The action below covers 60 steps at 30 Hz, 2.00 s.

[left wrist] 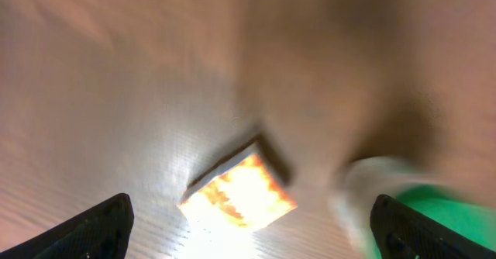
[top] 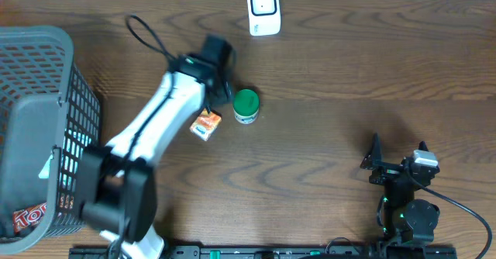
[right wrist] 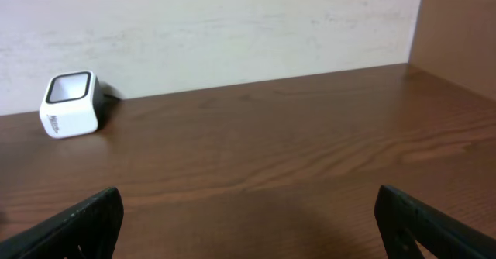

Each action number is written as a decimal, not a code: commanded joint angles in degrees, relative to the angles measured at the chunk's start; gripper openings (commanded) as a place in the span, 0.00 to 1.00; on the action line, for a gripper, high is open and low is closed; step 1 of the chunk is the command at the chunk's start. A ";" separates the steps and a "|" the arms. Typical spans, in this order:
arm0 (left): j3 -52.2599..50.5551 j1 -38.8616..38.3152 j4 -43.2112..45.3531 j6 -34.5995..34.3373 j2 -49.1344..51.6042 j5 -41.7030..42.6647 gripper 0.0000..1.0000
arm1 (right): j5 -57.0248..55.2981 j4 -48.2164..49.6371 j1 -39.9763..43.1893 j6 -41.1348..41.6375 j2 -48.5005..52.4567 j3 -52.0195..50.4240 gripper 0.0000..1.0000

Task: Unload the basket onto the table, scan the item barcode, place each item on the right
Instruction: 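Place the orange tissue pack left of the jar, release, then reach into the basket and grasp the mint-green wipes pack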

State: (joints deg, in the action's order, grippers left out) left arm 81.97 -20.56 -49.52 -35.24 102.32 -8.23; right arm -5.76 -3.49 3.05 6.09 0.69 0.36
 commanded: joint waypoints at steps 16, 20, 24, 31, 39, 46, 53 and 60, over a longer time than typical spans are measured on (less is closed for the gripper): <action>15.17 47.89 -24.13 -2.80 -28.61 -2.29 0.98 | 0.07 -0.20 0.39 0.70 -0.31 -0.04 0.99; 9.38 56.70 -21.24 -0.66 -28.74 3.58 0.98 | 0.07 -0.20 0.39 0.70 -0.31 -0.04 0.99; 1.31 63.34 -15.93 2.01 -29.22 8.00 0.98 | 0.07 -0.20 0.39 0.70 -0.31 -0.04 0.99; -15.15 72.17 -3.37 9.01 -29.38 24.04 0.98 | 0.07 -0.20 0.39 0.70 -0.31 -0.04 0.99; -24.26 79.10 2.47 12.66 -28.79 27.28 0.98 | 0.07 -0.20 0.39 0.70 -0.31 -0.04 0.99; -24.65 79.10 5.38 15.10 -22.43 27.26 0.98 | 0.07 -0.20 0.39 0.70 -0.31 -0.04 0.99; -24.65 79.14 7.72 15.10 -12.07 27.06 0.98 | 0.07 -0.20 0.39 0.70 -0.31 -0.04 0.99; -24.65 79.10 9.25 15.30 -4.22 27.04 0.98 | 0.07 -0.20 0.39 0.70 -0.31 -0.04 0.99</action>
State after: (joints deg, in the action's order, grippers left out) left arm 57.54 58.41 -40.40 -20.88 95.48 18.13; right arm -5.78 -3.49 3.05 6.11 0.69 0.36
